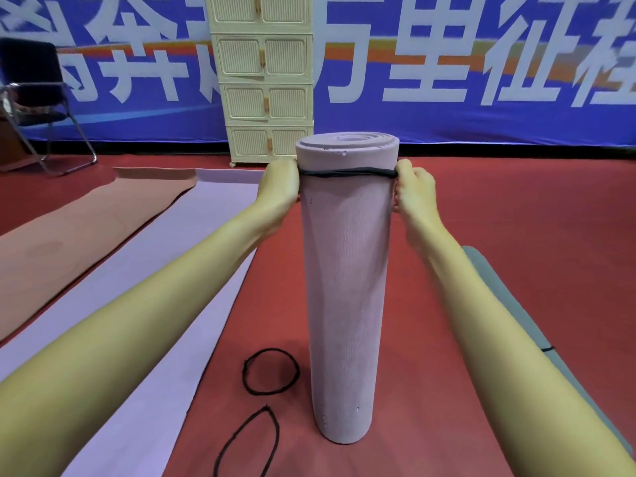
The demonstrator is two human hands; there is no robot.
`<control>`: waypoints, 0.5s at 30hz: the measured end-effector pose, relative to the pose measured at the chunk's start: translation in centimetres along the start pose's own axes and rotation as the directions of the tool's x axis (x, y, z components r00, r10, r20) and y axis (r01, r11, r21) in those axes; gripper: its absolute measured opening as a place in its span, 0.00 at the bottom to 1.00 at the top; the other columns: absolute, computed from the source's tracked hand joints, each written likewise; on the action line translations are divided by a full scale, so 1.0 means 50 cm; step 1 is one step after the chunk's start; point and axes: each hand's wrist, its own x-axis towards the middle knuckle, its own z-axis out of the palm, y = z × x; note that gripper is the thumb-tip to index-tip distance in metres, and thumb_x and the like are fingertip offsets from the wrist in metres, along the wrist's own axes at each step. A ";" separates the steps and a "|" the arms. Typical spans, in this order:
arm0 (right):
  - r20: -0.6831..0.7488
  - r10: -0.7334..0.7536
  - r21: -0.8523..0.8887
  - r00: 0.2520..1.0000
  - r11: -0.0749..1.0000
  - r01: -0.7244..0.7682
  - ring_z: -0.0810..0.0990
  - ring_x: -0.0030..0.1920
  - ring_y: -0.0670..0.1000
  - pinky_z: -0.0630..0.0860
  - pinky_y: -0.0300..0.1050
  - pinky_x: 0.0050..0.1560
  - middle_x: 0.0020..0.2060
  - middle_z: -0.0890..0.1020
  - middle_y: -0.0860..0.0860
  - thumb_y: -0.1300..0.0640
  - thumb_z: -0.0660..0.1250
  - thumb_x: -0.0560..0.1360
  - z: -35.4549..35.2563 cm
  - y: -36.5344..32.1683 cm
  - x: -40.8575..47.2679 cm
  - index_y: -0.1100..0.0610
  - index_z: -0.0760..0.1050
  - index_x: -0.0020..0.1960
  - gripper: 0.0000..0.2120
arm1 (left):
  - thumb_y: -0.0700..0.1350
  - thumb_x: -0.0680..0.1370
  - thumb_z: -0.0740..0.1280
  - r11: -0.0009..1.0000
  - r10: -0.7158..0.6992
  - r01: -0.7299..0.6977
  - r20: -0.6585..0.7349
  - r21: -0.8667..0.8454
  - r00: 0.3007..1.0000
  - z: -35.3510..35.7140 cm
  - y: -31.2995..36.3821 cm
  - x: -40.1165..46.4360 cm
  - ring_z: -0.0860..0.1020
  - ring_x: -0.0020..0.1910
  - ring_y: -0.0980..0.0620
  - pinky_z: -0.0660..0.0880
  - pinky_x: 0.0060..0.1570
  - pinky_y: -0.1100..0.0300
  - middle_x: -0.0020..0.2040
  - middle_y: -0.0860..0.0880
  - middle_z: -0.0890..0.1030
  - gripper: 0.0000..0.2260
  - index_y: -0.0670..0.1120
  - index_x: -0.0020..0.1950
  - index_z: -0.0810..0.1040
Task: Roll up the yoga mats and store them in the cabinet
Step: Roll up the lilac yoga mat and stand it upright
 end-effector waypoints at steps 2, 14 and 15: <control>0.136 -0.011 -0.060 0.991 0.998 0.020 0.56 0.29 0.47 0.54 0.44 0.31 0.28 0.59 0.49 0.54 0.56 0.73 -0.017 -0.012 0.008 0.51 0.56 0.32 0.13 | 0.45 0.65 0.51 0.994 0.070 -0.073 0.035 0.080 0.997 -0.004 -0.011 0.010 0.67 0.38 0.50 0.66 0.41 0.55 0.38 0.45 0.72 0.12 0.47 0.42 0.72; 0.255 0.202 -0.017 0.945 0.979 -0.204 0.59 0.24 0.44 0.55 0.38 0.27 0.25 0.63 0.46 0.61 0.58 0.77 -0.075 0.085 -0.026 0.52 0.60 0.31 0.17 | 0.39 0.82 0.53 0.975 0.128 -0.154 0.160 0.162 0.979 -0.010 -0.127 -0.006 0.70 0.30 0.52 0.71 0.35 0.58 0.33 0.46 0.71 0.14 0.45 0.36 0.66; 0.255 0.222 -0.031 0.941 0.975 -0.221 0.59 0.24 0.44 0.55 0.37 0.27 0.25 0.63 0.47 0.62 0.58 0.77 -0.078 0.104 -0.036 0.52 0.61 0.31 0.17 | 0.39 0.82 0.53 0.974 0.119 -0.148 0.172 0.170 0.978 -0.007 -0.149 -0.013 0.70 0.29 0.52 0.71 0.34 0.59 0.33 0.46 0.71 0.14 0.45 0.36 0.66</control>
